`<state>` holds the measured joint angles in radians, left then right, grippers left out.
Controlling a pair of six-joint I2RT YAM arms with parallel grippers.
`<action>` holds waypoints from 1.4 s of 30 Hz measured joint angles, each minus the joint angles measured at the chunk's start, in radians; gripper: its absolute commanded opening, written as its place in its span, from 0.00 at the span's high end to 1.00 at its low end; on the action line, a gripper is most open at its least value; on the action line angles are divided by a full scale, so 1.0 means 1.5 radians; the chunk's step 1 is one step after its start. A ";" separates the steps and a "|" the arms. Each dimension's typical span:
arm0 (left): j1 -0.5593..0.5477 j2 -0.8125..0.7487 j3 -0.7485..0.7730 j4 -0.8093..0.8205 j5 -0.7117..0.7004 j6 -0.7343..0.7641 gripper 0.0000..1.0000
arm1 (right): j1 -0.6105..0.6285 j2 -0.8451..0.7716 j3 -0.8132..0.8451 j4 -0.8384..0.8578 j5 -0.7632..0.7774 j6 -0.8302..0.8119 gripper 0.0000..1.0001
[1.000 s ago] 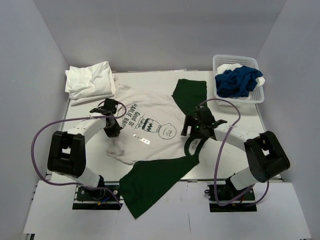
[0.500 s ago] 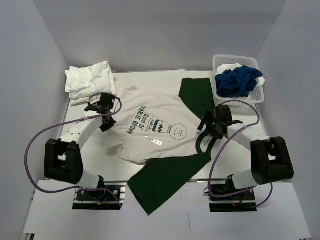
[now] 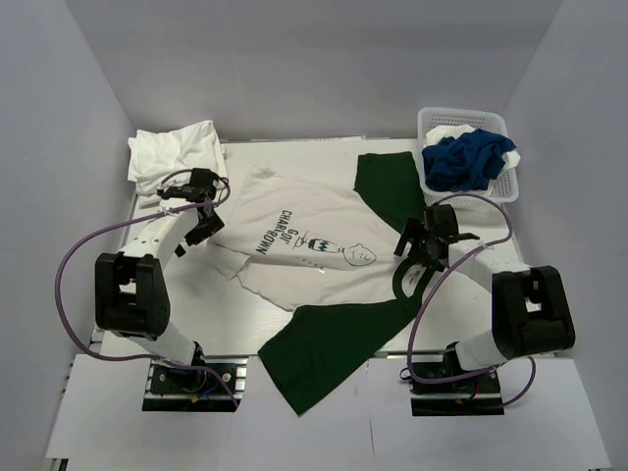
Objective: Fold and stack the t-shirts
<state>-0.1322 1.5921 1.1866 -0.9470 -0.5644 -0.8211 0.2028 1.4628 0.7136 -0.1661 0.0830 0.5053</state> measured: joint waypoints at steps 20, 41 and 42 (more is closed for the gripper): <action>-0.023 -0.179 -0.283 0.218 0.369 0.056 0.01 | 0.209 -0.100 0.027 -0.051 -0.069 -0.093 0.10; -0.023 -0.055 -0.253 0.175 0.345 -0.006 1.00 | 0.156 -0.001 -0.001 -0.005 -0.012 0.014 0.10; -0.023 -0.064 -0.256 0.149 0.336 -0.014 1.00 | 0.144 -0.001 -0.001 -0.005 -0.009 0.016 0.10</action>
<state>-0.1661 1.4956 0.8021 -0.7242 -0.0605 -0.8425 0.4194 1.4616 0.7116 -0.1734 0.0689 0.5289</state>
